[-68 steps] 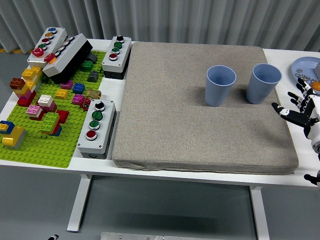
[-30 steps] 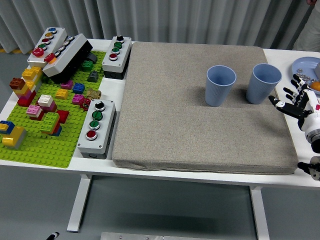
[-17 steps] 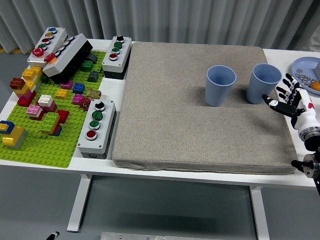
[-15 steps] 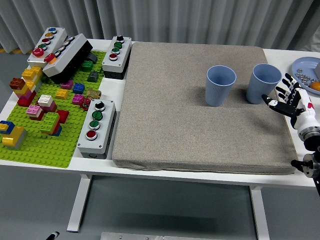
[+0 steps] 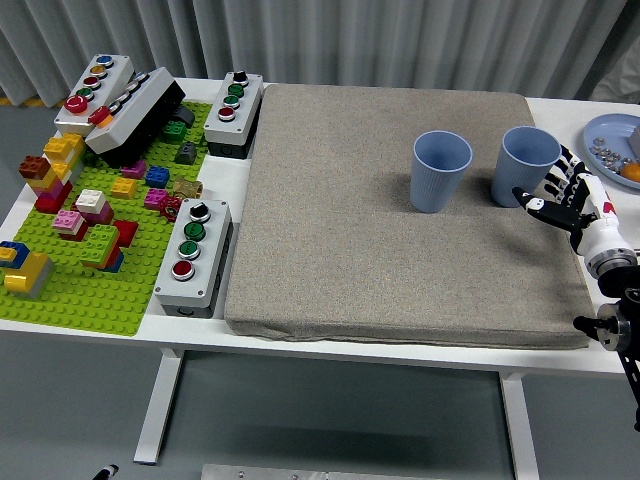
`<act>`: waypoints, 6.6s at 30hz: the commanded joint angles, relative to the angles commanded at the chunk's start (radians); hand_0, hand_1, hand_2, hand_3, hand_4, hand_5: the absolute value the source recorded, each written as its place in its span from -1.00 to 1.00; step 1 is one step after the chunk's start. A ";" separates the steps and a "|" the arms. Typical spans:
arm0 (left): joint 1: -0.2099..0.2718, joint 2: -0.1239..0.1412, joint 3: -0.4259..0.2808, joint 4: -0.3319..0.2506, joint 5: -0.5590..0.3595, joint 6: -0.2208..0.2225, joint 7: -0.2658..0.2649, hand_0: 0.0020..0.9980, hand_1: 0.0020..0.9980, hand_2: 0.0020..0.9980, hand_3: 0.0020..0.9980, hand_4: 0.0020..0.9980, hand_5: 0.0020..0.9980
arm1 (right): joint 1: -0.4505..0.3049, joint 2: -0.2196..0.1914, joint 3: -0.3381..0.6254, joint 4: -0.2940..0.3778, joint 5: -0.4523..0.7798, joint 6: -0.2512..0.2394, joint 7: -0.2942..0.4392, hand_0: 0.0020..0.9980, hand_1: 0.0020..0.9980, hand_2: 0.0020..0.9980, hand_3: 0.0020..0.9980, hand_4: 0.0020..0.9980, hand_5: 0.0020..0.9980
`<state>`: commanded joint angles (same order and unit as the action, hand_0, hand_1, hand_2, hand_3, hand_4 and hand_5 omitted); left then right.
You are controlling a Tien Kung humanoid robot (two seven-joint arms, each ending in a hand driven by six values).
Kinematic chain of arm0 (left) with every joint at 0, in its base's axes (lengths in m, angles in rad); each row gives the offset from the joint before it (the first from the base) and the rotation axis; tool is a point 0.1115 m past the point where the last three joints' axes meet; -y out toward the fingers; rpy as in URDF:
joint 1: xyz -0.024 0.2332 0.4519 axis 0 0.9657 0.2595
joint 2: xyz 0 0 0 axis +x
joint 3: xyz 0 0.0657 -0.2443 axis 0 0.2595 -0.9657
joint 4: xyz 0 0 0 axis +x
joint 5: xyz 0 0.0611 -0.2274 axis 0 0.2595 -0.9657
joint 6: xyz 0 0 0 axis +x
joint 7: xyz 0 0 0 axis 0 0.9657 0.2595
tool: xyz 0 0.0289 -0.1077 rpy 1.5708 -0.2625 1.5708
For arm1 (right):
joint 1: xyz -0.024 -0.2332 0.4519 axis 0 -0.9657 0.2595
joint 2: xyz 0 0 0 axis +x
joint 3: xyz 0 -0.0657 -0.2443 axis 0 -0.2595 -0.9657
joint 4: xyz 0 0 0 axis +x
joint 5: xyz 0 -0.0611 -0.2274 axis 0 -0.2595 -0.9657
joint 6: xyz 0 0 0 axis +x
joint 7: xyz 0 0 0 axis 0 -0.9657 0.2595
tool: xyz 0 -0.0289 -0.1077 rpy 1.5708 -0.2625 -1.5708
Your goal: Pick cup pour cup place
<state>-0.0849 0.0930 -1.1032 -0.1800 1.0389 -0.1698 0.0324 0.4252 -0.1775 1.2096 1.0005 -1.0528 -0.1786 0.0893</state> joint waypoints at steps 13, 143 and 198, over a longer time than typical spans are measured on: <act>-0.001 0.000 0.000 0.000 -0.002 0.001 -0.001 0.68 0.62 0.77 0.61 0.27 1.00 | 0.010 0.001 0.006 -0.006 -0.004 0.009 -0.001 0.95 0.84 1.00 1.00 0.67 -0.65; -0.018 0.004 0.022 0.000 -0.014 0.001 -0.004 0.68 0.62 0.77 0.62 0.29 1.00 | 0.124 0.069 -0.017 -0.183 0.022 0.017 0.021 0.94 0.80 0.99 0.98 0.68 -0.58; -0.013 0.005 0.012 0.000 -0.011 0.002 -0.002 0.68 0.62 0.78 0.62 0.28 1.00 | 0.134 0.050 -0.056 -0.131 -0.035 -0.038 0.004 0.53 0.20 0.00 0.20 0.27 -1.00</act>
<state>-0.0977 0.0983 -1.0910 -0.1800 1.0280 -0.1680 0.0300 0.5597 -0.1277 1.1539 0.8696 -1.0880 -0.2161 0.0937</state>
